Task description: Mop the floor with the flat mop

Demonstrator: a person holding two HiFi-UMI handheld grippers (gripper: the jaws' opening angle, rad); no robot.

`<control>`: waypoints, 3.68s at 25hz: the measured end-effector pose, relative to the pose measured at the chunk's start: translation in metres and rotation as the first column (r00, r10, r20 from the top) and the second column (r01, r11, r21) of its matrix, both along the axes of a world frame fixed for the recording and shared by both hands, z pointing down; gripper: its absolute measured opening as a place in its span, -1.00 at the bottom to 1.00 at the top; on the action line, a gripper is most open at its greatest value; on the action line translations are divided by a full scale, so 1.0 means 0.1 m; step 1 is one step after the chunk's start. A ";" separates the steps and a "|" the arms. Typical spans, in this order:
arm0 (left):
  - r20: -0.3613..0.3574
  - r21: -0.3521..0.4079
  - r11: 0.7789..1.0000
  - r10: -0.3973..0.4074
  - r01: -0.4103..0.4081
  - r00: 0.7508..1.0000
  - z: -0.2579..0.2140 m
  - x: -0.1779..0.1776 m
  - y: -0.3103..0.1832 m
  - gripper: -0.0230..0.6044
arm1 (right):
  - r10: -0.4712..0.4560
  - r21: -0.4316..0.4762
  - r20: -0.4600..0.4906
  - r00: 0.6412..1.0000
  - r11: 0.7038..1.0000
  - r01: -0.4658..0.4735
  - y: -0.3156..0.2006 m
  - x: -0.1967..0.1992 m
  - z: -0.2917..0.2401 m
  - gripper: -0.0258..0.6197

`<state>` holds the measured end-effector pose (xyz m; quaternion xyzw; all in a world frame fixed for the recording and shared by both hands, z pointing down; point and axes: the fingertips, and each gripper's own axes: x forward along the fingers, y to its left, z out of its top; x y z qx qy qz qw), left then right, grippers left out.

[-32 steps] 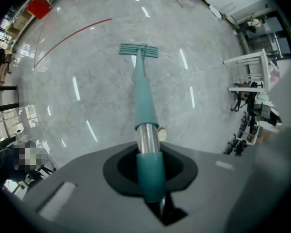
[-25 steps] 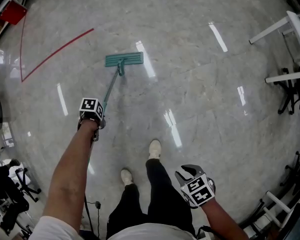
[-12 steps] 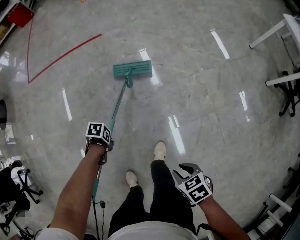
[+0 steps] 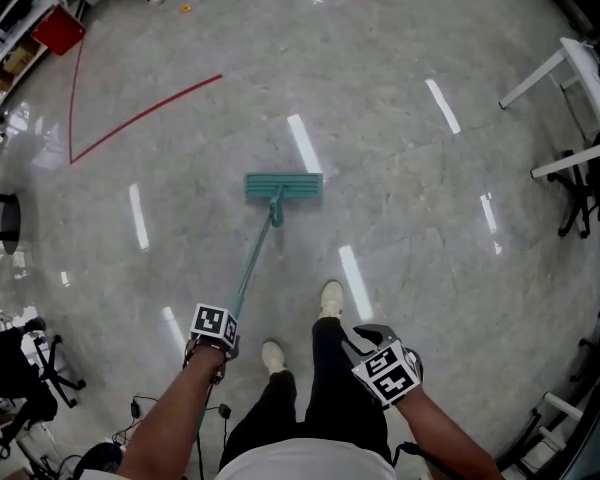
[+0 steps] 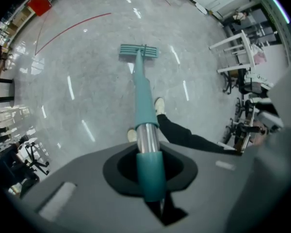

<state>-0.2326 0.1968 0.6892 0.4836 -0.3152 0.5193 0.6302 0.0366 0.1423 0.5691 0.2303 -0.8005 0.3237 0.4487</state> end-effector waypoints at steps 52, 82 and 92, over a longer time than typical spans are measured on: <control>0.025 -0.067 0.997 -0.046 0.048 0.999 0.46 -0.31 -0.23 -0.74 | -0.028 -0.064 -0.021 0.999 0.998 0.027 0.03 -0.19 0.14 -0.54; 0.069 -0.016 0.999 -0.048 0.050 0.996 0.61 -0.12 -2.59 -0.75 | 0.008 -0.103 -0.059 0.998 0.995 -0.014 -0.49 0.56 0.21 -0.54; 0.065 0.005 0.999 -0.051 0.051 0.997 0.68 -0.10 -2.84 -0.75 | -0.010 -0.099 -0.064 0.998 0.995 0.003 -0.63 0.58 0.28 -0.54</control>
